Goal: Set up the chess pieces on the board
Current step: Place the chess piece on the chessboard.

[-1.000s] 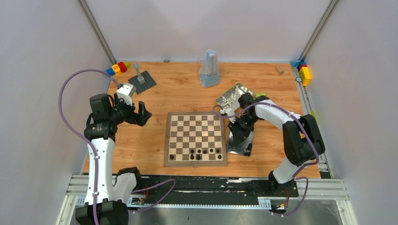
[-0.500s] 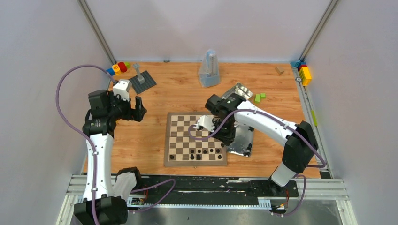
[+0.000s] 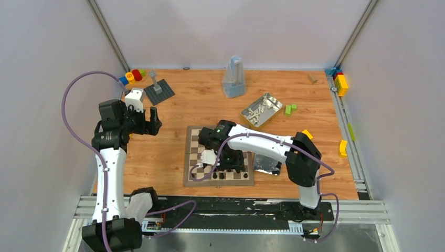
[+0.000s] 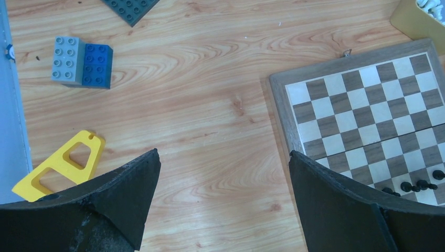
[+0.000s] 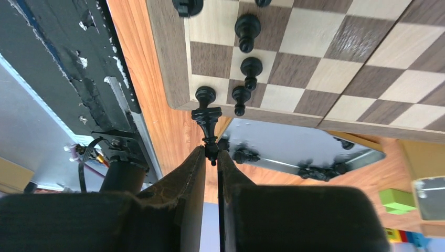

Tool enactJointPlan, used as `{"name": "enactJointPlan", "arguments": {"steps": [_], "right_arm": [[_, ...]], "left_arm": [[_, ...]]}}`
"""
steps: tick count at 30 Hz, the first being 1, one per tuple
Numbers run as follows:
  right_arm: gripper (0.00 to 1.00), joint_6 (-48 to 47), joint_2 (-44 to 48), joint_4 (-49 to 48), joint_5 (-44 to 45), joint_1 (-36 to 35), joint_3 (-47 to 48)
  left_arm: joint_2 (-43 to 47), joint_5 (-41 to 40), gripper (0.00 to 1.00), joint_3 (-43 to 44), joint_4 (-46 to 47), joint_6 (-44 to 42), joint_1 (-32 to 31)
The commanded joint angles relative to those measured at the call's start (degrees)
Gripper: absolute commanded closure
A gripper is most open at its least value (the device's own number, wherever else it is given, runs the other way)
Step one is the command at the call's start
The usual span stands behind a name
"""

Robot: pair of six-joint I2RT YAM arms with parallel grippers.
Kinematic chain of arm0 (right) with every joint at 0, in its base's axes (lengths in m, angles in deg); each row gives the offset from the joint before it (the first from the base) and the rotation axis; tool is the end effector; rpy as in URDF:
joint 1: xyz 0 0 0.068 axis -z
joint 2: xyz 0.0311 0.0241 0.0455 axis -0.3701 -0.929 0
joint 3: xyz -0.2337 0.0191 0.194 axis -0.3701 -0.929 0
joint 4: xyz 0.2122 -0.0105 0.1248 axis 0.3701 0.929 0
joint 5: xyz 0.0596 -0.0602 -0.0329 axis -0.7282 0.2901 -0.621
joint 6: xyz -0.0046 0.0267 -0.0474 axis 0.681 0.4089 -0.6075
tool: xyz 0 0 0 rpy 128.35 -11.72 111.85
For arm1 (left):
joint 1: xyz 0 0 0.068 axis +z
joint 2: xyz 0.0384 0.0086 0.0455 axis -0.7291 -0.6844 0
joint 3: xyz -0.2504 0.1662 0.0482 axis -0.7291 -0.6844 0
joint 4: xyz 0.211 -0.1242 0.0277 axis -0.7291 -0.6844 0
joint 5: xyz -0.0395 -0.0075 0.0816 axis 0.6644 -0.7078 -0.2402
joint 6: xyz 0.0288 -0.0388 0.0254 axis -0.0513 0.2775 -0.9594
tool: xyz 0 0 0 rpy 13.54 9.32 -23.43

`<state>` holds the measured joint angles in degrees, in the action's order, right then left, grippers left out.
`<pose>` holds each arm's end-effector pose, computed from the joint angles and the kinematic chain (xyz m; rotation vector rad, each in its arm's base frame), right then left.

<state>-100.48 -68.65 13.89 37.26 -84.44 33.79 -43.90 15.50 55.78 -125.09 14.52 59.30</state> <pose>0.1526 0.2986 0.2717 2.2117 -1.9643 0.0177 0.1522 0.0183 0.3618 0.1612 2.1584 -0.2568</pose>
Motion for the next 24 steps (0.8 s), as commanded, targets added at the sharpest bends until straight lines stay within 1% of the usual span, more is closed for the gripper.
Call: {"name": "enactJointPlan", "arguments": {"steps": [1, 10, 24], "right_arm": [[1.0, -1.21, -1.67, 2.41, 4.67, -2.92, 5.11], [1.0, -2.32, -6.97, 2.42, 7.06, -7.41, 8.29], [1.0, -2.24, -10.96, 2.42, 10.88, -9.94, 10.27]], "left_arm": [[0.34, -0.5, 0.0, 1.2, 0.56, 0.9, 0.52], [0.19, -0.62, 0.0, 0.73, 1.15, 0.57, 0.54], [0.51, -0.05, 0.0, 0.14, 1.4, 0.09, 0.52]]}}
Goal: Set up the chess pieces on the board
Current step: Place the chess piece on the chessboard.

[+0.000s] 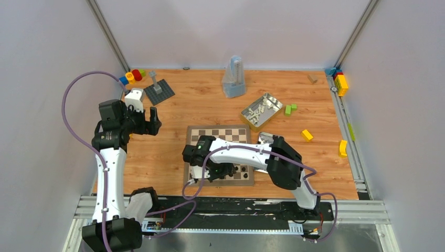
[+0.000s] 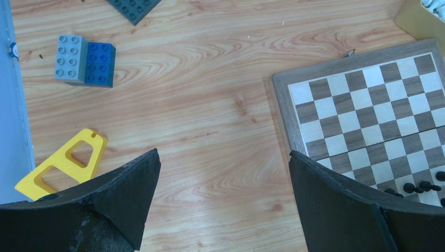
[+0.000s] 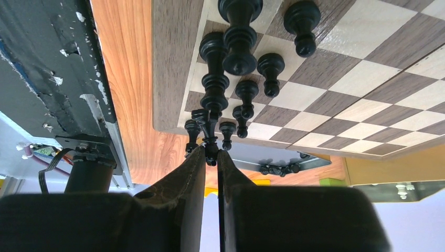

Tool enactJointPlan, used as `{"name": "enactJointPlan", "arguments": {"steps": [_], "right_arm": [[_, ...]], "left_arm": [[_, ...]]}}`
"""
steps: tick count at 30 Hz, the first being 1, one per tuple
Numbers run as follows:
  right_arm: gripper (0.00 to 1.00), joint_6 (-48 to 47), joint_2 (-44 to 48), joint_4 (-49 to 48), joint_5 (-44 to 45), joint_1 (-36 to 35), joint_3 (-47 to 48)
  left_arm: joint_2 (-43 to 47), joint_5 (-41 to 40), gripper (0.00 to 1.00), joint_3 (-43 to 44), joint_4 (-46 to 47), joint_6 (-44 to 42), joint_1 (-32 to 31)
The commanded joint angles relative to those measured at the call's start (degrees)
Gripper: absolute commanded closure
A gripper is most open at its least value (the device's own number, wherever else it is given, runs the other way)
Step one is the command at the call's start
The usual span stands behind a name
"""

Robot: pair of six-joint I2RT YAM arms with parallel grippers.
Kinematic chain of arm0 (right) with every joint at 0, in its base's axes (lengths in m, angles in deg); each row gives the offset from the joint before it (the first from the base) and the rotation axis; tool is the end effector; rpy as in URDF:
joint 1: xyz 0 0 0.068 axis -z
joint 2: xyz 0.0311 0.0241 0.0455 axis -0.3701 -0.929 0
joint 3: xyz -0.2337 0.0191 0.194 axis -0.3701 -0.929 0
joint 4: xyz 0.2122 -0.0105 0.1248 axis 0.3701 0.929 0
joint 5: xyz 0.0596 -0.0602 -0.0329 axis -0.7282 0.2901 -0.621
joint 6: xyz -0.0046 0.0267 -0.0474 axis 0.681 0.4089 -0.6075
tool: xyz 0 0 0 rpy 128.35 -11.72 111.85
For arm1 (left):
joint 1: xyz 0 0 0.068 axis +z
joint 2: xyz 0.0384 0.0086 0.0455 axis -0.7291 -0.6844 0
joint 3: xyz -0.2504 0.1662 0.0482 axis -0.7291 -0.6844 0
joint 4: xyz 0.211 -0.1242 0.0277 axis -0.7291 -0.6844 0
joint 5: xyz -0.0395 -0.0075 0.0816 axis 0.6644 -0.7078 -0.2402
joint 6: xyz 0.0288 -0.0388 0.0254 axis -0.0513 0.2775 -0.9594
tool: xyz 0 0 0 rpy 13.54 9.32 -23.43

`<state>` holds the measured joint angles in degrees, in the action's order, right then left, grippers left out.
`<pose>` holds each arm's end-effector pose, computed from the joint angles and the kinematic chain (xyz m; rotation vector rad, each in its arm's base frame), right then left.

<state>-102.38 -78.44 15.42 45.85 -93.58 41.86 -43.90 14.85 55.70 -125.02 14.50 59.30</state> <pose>0.1207 0.3549 0.2452 2.3897 -1.7111 0.2703 0.1523 0.0187 0.3614 0.1554 2.1613 -0.2444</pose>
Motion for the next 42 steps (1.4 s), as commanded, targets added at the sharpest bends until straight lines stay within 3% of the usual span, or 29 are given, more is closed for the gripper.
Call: {"name": "enactJointPlan", "arguments": {"steps": [1, 42], "right_arm": [[1.0, -0.33, -1.27, 0.9, 2.35, -0.9, 2.25], [0.91, 0.14, -4.56, 0.53, 3.9, -1.89, 3.04]], "left_arm": [[0.51, 0.57, 0.0, 0.23, 1.36, 0.12, 0.52], [0.78, 0.85, 0.0, -0.52, 1.4, -0.71, 0.52]]}}
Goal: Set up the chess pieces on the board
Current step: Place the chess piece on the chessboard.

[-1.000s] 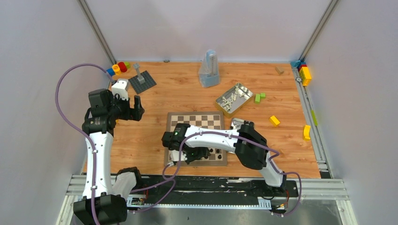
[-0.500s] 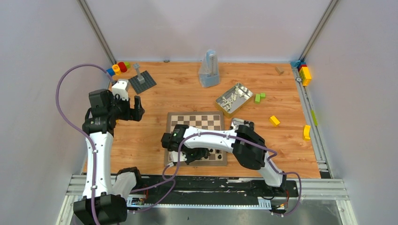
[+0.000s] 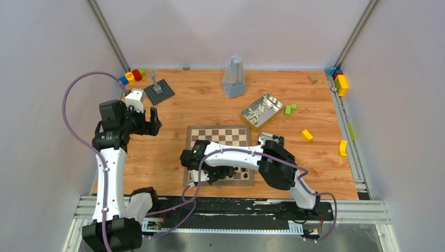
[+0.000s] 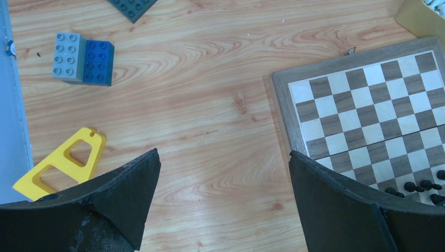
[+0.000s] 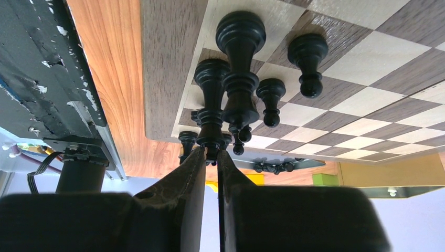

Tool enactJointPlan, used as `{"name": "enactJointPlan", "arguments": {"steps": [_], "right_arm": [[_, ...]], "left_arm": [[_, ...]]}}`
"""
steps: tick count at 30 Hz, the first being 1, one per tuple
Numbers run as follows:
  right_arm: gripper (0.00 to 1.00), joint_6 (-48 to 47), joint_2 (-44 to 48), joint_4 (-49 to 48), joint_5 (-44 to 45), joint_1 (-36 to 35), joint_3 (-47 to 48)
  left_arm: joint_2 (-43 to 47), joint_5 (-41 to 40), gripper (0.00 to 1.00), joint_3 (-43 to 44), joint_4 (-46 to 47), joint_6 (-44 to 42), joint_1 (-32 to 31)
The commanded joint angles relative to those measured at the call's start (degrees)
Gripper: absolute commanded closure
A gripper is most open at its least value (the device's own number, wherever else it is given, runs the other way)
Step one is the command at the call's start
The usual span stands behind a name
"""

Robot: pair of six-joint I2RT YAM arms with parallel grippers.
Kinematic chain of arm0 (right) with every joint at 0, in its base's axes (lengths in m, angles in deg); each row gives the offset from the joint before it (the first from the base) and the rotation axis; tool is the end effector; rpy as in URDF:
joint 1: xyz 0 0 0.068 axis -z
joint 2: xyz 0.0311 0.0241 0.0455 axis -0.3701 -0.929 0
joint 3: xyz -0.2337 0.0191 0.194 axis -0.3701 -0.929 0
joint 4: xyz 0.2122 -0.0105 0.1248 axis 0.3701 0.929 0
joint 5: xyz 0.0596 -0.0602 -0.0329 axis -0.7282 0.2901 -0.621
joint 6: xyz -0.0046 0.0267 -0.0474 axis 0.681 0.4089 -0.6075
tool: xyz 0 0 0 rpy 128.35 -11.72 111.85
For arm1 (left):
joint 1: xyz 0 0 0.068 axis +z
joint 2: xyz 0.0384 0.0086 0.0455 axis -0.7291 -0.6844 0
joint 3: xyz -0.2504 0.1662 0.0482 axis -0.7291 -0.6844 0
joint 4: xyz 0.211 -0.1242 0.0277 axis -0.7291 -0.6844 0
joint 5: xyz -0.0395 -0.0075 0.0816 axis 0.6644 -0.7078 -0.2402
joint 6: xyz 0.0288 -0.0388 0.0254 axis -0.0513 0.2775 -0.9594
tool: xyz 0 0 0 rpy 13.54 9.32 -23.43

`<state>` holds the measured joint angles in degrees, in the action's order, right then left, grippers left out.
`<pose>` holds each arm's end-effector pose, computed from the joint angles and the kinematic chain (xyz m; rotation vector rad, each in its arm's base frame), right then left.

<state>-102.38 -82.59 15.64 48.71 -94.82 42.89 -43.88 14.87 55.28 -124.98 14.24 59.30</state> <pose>0.1179 0.3672 0.2232 2.3782 -1.6450 0.3649 0.1524 0.0187 0.3592 0.1592 2.1665 -0.2445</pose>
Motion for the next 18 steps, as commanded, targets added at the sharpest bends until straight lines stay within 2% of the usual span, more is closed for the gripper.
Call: {"name": "enactJointPlan", "arguments": {"steps": [1, 18], "right_arm": [[0.91, 0.19, -0.38, 0.32, 1.06, -0.71, 2.09], [0.8, 0.36, -0.2, 0.41, 2.04, -1.17, 2.52]], "left_arm": [[0.76, 0.8, 0.0, -0.13, 1.36, -0.46, 0.52], [0.67, 0.8, 0.0, -0.24, 1.27, -0.55, 0.52]]}}
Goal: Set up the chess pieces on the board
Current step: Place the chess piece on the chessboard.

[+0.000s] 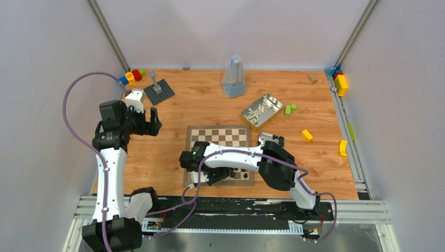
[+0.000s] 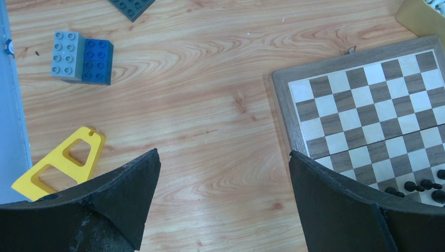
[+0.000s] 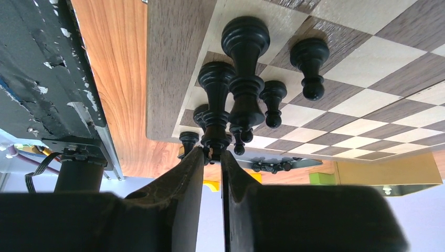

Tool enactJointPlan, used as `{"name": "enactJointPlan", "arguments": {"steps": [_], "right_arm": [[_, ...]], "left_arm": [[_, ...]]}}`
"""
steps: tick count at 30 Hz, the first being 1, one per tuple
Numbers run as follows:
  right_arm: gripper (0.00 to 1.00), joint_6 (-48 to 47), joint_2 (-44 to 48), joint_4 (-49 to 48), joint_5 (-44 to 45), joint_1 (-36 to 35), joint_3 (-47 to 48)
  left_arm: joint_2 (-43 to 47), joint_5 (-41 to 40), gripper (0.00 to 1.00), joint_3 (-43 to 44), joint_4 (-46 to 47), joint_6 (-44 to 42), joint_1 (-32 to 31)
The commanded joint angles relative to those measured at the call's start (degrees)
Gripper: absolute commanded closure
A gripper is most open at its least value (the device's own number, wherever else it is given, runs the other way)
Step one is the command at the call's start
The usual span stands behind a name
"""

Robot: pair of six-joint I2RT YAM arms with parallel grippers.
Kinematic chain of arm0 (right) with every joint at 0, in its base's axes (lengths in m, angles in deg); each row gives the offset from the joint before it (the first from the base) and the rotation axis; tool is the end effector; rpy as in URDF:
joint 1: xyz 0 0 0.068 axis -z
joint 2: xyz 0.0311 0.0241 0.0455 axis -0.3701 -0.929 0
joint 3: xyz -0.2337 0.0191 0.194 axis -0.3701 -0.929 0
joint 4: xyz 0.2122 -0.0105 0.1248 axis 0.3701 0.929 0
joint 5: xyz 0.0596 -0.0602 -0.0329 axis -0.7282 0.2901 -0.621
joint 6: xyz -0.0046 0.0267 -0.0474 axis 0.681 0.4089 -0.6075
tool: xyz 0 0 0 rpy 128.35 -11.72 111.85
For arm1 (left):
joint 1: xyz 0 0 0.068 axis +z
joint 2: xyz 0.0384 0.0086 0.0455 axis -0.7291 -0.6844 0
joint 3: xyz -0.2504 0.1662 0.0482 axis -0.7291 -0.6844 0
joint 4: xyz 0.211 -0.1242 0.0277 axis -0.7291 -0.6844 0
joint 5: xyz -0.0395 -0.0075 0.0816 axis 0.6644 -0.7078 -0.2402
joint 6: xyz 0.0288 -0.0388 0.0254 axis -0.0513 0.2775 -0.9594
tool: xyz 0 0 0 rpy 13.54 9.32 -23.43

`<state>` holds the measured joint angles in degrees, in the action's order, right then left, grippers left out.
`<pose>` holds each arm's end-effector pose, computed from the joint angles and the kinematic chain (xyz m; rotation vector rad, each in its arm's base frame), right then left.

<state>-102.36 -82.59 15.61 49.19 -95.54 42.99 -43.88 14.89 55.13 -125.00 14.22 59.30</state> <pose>0.1136 0.3689 0.2236 2.3931 -1.6319 0.3781 0.1524 0.0187 0.3584 0.1591 2.1692 -0.2457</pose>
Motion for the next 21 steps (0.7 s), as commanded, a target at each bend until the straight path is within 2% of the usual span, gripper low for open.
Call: {"name": "enactJointPlan", "arguments": {"steps": [1, 17, 21], "right_arm": [[0.79, 0.42, -0.2, 0.38, 1.67, -0.45, 2.55], [0.79, 0.69, -0.12, 0.39, 0.62, -0.58, 1.99], [0.84, 0.69, -0.13, 0.28, 0.31, -0.53, 2.08]], "left_arm": [[0.67, 0.78, 0.0, -0.09, 1.35, -0.54, 0.52], [0.76, 0.77, 0.0, -0.17, 1.2, -0.65, 0.52], [0.76, 0.91, 0.0, -0.09, 1.21, -0.63, 0.53]]}}
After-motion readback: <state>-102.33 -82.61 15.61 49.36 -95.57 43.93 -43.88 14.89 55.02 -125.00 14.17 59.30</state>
